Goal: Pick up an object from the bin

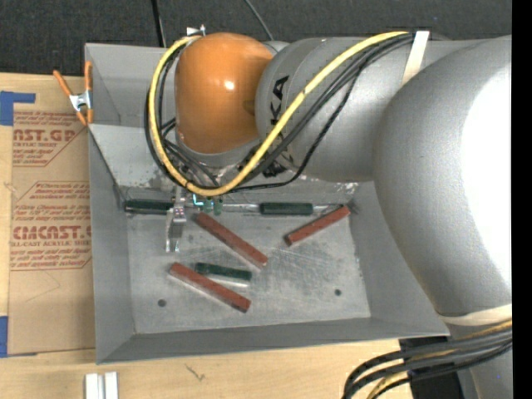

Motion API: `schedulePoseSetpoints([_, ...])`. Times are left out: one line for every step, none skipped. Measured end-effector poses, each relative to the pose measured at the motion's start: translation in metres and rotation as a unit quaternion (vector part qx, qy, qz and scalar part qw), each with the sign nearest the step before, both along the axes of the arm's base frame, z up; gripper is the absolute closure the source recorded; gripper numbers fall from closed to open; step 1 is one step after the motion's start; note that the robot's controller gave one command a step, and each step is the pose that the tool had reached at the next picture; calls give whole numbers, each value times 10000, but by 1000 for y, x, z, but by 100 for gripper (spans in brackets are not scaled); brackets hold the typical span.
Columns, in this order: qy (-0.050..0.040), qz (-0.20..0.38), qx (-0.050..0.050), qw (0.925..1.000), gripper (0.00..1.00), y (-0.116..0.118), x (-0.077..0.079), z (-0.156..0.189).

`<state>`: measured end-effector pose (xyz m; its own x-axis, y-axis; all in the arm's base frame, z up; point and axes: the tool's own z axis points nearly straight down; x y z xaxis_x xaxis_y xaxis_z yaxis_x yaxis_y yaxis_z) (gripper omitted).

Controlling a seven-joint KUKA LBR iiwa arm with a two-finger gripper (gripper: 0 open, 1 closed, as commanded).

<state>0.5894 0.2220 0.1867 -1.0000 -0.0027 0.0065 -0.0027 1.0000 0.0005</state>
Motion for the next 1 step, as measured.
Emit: schedulePoseSetpoints([-39, -9, 6, 10000, 0, -1, 2, 5])
